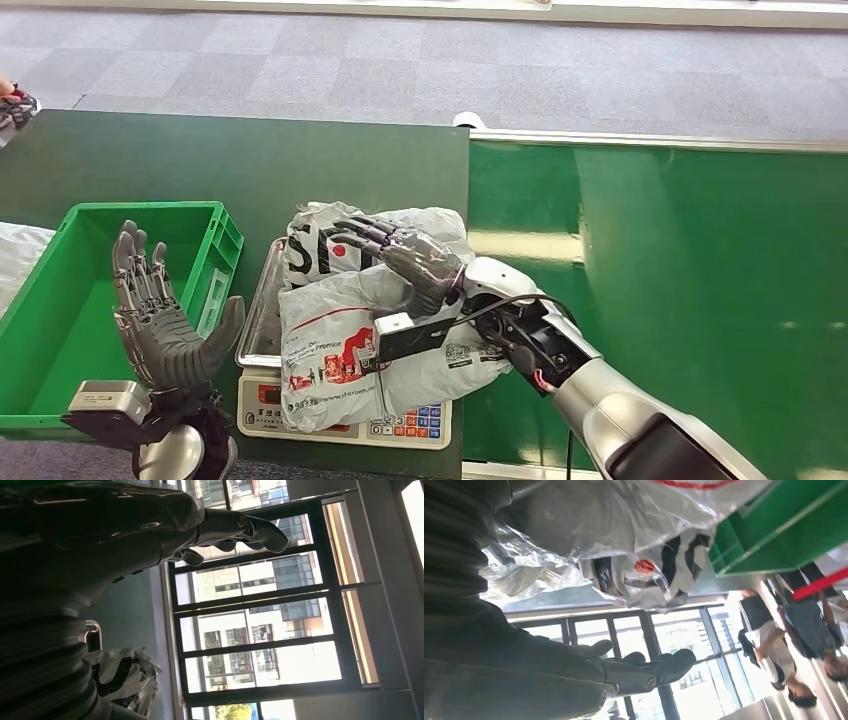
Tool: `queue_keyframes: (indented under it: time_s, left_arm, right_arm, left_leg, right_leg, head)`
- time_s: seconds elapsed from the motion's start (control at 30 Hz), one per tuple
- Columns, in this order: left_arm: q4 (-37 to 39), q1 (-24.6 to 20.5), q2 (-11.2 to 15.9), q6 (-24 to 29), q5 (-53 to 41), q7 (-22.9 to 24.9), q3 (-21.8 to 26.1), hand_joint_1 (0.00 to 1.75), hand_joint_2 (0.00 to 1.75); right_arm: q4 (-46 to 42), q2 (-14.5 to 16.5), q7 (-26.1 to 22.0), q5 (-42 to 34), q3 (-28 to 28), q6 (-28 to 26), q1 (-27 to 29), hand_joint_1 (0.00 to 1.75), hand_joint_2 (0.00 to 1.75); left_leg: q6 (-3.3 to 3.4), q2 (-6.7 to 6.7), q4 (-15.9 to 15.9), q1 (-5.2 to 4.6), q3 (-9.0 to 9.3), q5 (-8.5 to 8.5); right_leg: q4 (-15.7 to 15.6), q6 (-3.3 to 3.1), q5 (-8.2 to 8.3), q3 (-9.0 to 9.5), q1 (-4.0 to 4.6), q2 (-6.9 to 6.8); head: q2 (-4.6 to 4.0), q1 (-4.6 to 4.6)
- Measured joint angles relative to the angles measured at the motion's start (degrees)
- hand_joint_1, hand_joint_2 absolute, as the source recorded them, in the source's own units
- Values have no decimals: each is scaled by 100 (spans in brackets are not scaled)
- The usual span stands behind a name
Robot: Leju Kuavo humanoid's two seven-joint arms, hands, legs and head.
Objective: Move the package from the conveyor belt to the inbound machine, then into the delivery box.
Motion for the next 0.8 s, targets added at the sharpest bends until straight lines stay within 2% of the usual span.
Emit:
queue_keyframes:
  time_s: [0.33,0.47,0.67,0.8]
  left_arm:
    - [0,0,2,-33,13,0,2,0,175]
    - [0,0,0,-45,20,0,6,0,175]
    - [0,0,2,-43,33,0,13,0,175]
    - [0,-1,2,-42,51,0,15,0,175]
  right_arm:
    - [-510,-131,-87,-218,-377,12,284,0,175]
    - [-827,-200,-226,-723,-666,171,523,0,175]
    - [-1688,-381,-259,-1806,-1304,515,1167,0,175]
    - [-1933,-417,-259,-2076,-1479,538,1330,0,175]
  left_leg:
    - [0,1,0,0,1,0]
    - [0,0,0,0,1,0]
    - [-1,0,0,0,-2,-1]
    - [-1,0,0,0,-1,-2]
  right_leg:
    - [0,0,0,0,0,0]
    - [0,0,0,0,0,0]
    - [-1,0,-1,-2,-1,0]
    - [-2,0,-1,-2,-1,0]
  head:
    - [0,-1]
    - [0,-1]
    - [0,-1]
    - [0,-1]
